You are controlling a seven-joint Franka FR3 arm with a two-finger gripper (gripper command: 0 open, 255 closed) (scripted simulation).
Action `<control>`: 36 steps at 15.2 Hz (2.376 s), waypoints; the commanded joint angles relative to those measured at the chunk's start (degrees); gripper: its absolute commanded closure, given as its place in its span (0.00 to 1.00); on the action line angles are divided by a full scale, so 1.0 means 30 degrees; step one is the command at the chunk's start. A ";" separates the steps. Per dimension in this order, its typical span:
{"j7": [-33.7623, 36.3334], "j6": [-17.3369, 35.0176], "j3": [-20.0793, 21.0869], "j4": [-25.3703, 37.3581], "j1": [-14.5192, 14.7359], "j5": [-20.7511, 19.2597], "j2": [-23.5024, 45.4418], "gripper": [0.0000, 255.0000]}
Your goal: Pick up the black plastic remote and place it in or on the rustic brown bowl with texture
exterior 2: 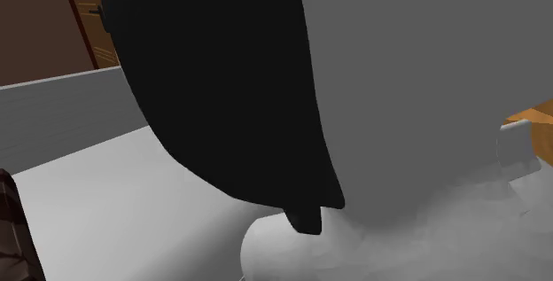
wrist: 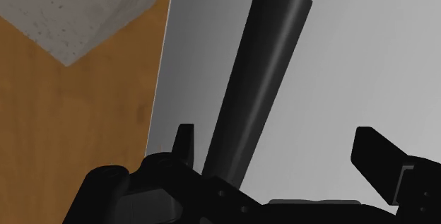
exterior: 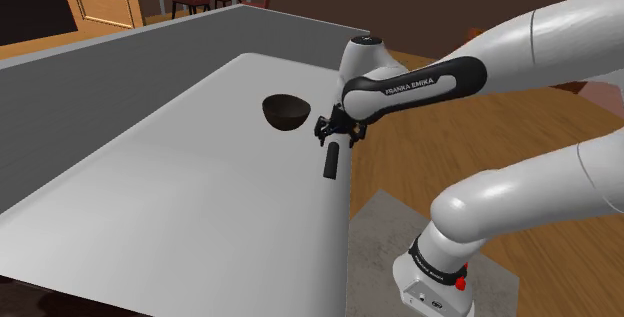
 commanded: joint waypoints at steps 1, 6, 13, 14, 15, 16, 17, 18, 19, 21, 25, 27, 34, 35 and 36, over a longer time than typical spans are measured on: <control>0.2512 0.1747 0.0896 -0.0299 -0.1165 -0.0677 0.1155 0.00; 0.5336 0.4187 0.2039 -0.0538 -0.2911 -0.2159 0.3233 0.00; 0.6020 0.5672 0.2405 -0.0762 -0.3621 -0.3139 0.4553 0.00; 0.6021 0.5671 0.2405 -0.0761 -0.3621 -0.3140 0.4554 0.00; 0.6021 0.5671 0.2405 -0.0761 -0.3621 -0.3141 0.4554 0.00; 0.6021 0.5671 0.2405 -0.0761 -0.3621 -0.3141 0.4554 0.00; 0.6021 0.5671 0.2405 -0.0761 -0.3621 -0.3141 0.4554 0.00; 0.6017 0.5667 0.2403 -0.0763 -0.3619 -0.3137 0.4548 0.00; 0.6017 0.5667 0.2403 -0.0763 -0.3619 -0.3137 0.4548 0.00; 0.6017 0.5667 0.2403 -0.0763 -0.3619 -0.3137 0.4548 1.00; 0.6027 0.5679 0.2406 -0.0705 -0.3662 -0.3188 0.4615 1.00; 0.6041 0.5663 0.2418 -0.0755 -0.3614 -0.3138 0.4550 1.00; 0.5114 0.4079 0.1903 -0.0354 -0.3036 -0.2204 0.3283 1.00; 0.4965 0.3762 0.1813 -0.0256 -0.2943 -0.2063 0.3050 1.00; 0.4825 0.3445 0.1727 -0.0153 -0.2857 -0.1934 0.2825 1.00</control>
